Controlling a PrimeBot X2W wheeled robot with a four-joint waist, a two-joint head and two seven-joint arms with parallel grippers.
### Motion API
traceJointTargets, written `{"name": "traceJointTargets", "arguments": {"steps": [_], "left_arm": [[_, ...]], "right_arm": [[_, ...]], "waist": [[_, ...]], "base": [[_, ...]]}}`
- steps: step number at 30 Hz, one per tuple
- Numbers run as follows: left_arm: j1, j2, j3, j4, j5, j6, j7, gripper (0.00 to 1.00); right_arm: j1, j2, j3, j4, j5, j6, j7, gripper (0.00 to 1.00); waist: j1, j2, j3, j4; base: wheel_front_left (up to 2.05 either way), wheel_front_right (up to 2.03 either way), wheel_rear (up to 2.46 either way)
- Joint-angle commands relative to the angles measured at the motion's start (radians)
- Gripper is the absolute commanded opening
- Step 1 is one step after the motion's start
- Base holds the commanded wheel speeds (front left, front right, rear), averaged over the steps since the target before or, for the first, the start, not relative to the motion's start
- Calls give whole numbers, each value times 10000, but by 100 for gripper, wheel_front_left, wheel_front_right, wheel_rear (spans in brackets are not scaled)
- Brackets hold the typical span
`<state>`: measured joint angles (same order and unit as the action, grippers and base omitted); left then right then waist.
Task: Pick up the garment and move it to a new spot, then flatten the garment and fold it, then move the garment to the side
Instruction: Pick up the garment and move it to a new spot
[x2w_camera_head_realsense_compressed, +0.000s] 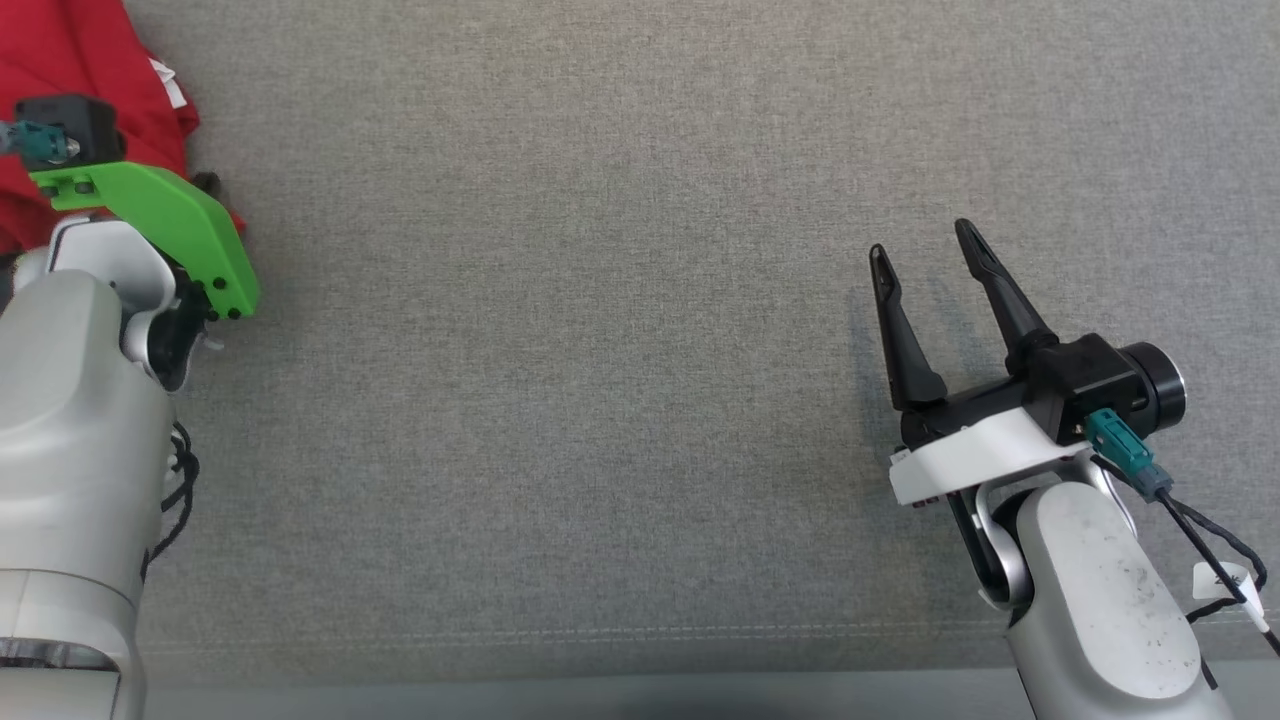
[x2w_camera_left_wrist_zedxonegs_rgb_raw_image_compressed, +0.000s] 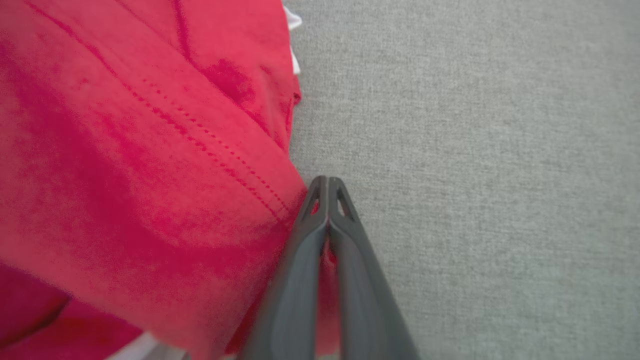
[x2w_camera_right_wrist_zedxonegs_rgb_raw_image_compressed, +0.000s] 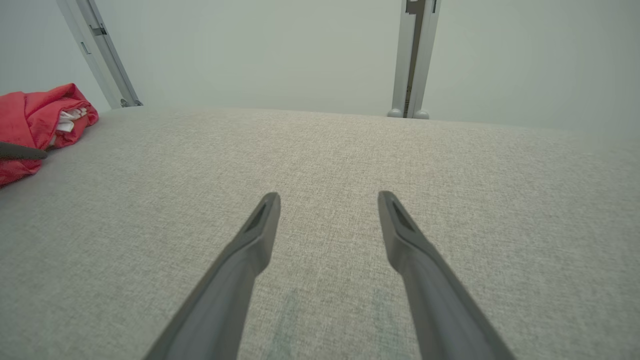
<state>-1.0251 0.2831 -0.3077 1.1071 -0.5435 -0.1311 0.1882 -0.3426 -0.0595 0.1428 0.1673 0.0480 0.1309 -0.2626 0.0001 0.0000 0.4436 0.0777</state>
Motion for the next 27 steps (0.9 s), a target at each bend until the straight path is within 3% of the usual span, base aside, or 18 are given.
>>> {"name": "traceJointTargets", "arguments": {"steps": [1,16,27], "left_arm": [[-253,127,-26,-42,91,59,-121,0],[-763,736,-52,-2204,543,784,-2148,0],[1489,226,-508,-6398,556,1483,-2214,0]], "right_arm": [[125,-11,-30,-46,-70,-3,-23,100],[774,53,-231,-219,249,-3,-24,100],[1116,73,-379,-646,479,-3,-24,100]], "waist": [[-1,0,-172,145],[-1,0,-1479,276],[-1,0,-2140,-421]], "base": [[0,0,0],[0,0,0],[0,0,0]]}}
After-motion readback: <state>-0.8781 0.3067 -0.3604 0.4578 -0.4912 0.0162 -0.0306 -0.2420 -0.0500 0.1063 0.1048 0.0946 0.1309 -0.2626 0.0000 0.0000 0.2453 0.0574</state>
